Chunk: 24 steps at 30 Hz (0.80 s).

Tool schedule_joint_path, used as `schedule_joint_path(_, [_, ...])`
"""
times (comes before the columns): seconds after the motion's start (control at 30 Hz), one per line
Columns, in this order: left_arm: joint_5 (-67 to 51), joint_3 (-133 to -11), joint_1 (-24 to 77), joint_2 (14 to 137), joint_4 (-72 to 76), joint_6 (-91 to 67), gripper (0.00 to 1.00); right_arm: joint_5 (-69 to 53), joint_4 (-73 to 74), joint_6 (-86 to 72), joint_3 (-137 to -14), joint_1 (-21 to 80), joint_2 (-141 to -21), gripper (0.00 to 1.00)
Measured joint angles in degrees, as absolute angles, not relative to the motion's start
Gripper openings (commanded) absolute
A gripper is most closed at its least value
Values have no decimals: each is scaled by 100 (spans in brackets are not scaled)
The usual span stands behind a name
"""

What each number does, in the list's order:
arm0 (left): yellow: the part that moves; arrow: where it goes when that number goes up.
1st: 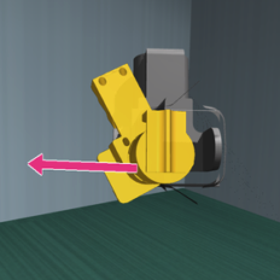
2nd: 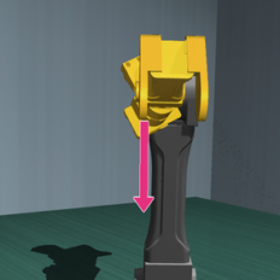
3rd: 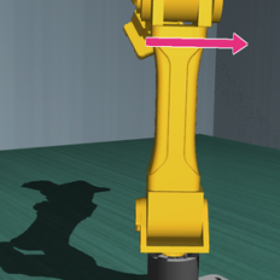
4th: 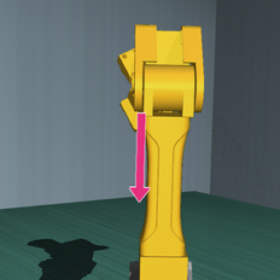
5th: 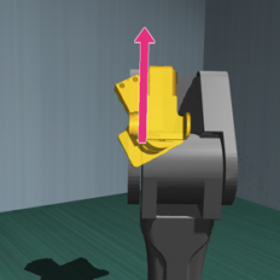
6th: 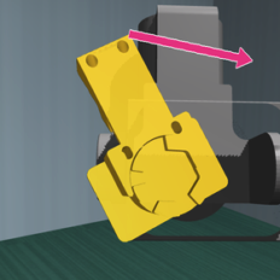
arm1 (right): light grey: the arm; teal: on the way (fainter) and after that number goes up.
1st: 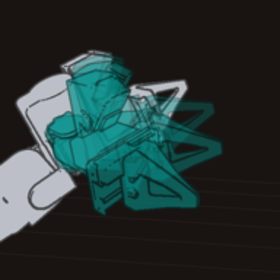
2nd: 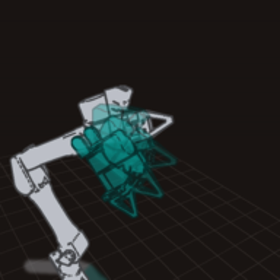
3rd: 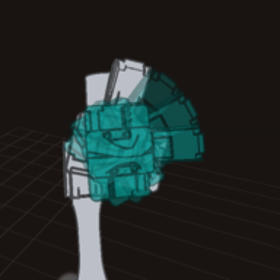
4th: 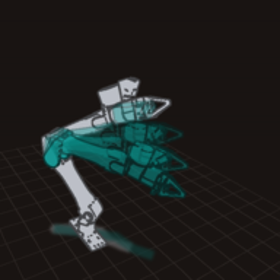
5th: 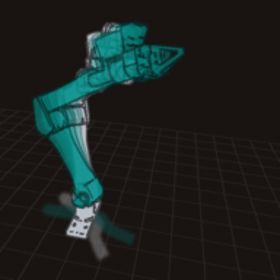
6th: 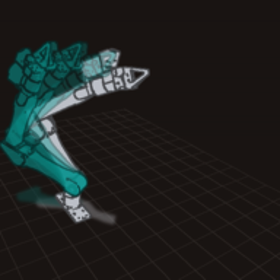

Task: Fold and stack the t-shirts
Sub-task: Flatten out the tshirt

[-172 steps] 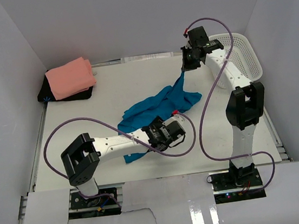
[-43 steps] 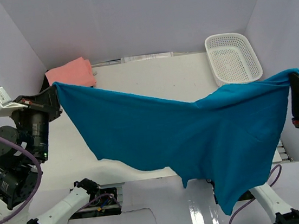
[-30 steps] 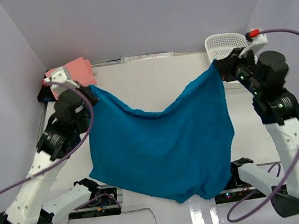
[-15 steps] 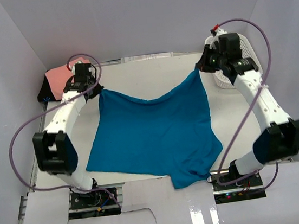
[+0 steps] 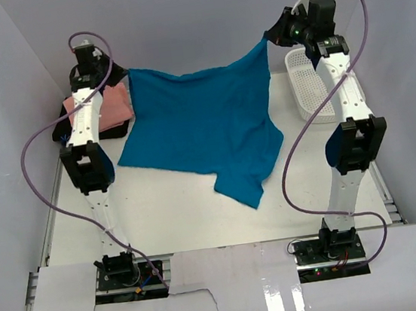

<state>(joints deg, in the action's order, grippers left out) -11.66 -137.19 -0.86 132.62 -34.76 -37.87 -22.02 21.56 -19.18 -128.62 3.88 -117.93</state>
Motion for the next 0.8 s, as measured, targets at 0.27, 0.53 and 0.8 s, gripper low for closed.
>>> schedule_joint_path(0.27, [-1487, -11128, -945, 11286, -1579, -4261, 0, -2687, 364, -2292, -12870, 58, -11004, 8])
schedule_joint_path(0.53, [-2272, -10945, -1050, 10392, 351, -4886, 0, -3089, -2023, -3072, -10663, -749, -9218, 8])
schedule_joint_path(0.8, [-2486, -7909, -1076, 9555, 1000, -5002, 0, -3487, -2482, -3116, -7531, -676, -7992, 8])
